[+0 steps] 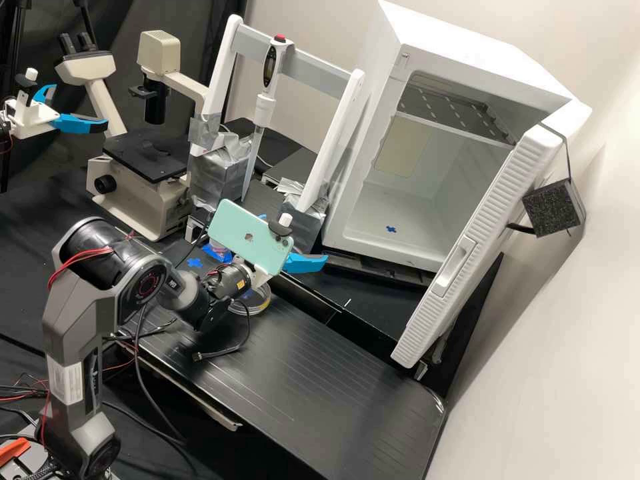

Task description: Open the lid

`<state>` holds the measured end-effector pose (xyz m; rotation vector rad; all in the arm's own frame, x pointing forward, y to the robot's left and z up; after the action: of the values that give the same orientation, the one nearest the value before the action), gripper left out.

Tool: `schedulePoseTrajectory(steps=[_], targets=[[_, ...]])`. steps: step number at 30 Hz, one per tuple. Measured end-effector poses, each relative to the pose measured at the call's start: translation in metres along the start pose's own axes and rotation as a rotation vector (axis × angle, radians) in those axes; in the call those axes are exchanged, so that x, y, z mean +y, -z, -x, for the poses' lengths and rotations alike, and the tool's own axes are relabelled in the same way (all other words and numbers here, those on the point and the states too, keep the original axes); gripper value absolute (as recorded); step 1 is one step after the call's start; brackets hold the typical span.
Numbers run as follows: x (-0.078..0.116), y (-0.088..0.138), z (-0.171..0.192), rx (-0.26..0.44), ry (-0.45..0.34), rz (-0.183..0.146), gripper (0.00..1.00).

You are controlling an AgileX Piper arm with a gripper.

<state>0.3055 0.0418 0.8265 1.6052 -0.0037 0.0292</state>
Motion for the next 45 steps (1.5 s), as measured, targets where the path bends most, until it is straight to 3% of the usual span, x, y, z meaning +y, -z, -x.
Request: schedulePoseTrajectory(steps=[13, 22, 31, 36, 45], targets=[[-0.001, -0.004, 0.012, 0.0, -0.005, 0.001, 1.0], [0.009, -0.014, 0.08, 0.078, -0.089, -0.014, 1.0], [0.001, -0.018, 0.133, 0.12, -0.039, 0.018, 1.0], [0.004, -0.018, 0.137, 0.145, -0.032, 0.033, 1.0], [-0.002, -0.025, 0.133, 0.104, 0.004, 0.02, 1.0]])
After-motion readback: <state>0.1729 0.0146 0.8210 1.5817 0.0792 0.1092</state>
